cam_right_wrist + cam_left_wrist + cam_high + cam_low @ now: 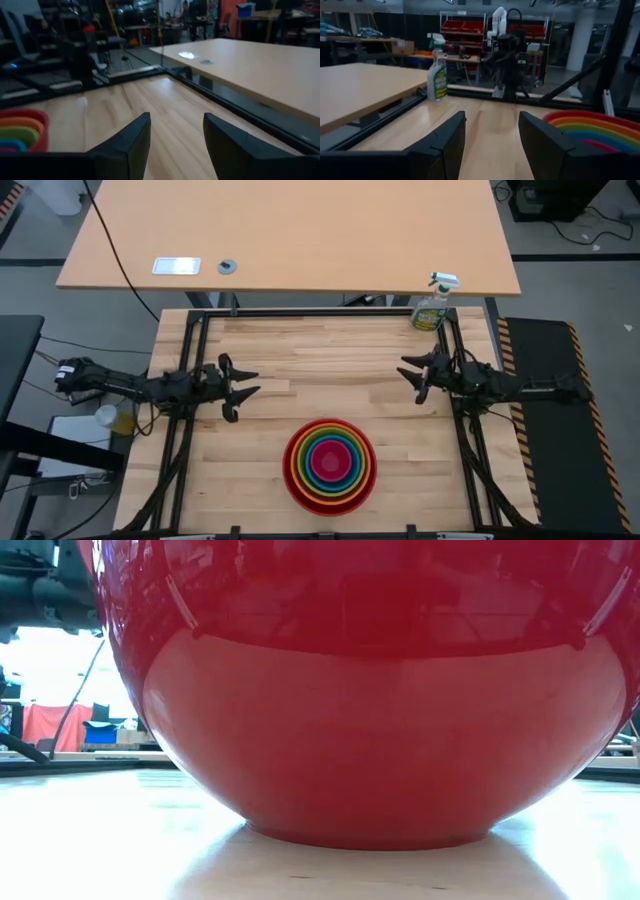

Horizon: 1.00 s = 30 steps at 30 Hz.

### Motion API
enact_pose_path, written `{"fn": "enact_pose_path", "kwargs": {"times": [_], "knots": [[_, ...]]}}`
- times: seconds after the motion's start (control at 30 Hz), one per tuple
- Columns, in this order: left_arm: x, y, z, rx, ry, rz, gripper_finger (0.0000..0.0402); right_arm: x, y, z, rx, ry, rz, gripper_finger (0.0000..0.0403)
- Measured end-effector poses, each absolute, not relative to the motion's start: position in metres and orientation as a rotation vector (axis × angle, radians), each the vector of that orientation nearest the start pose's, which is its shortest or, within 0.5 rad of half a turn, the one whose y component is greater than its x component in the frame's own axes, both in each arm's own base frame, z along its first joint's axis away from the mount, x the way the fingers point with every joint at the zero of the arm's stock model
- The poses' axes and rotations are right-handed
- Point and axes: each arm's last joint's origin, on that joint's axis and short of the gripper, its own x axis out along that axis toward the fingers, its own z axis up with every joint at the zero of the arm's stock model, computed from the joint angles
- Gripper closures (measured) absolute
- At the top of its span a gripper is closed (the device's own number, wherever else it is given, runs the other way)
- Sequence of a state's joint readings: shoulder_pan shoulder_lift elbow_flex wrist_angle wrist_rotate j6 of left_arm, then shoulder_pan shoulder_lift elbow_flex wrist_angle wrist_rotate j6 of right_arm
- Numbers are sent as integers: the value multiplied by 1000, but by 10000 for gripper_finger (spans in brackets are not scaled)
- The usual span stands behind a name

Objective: Nest bowls inside each other
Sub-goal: Return to Home Position

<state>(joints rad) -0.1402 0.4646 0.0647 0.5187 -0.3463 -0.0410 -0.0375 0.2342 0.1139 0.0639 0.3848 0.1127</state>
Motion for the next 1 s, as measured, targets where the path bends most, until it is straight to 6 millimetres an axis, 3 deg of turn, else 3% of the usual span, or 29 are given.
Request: {"fn": "enact_pose_path", "kwargs": {"times": [0.37, 0.57, 0.77, 0.87, 1.0], "knots": [[120, -13, 186, -89, -48, 198, 214, 91, -15, 191, 188, -34, -463, 235], [118, -22, 173, -140, -54, 121, 214, 96, -17, 170, 266, -107, -504, 238], [116, -26, 176, -147, -78, 85, 214, 97, -18, 172, 292, -130, -559, 238], [116, -26, 177, -153, -89, 85, 214, 97, -18, 171, 278, -118, -555, 238], [117, -26, 173, -137, -47, 88, 214, 97, -18, 168, 115, -41, -560, 238]]}}
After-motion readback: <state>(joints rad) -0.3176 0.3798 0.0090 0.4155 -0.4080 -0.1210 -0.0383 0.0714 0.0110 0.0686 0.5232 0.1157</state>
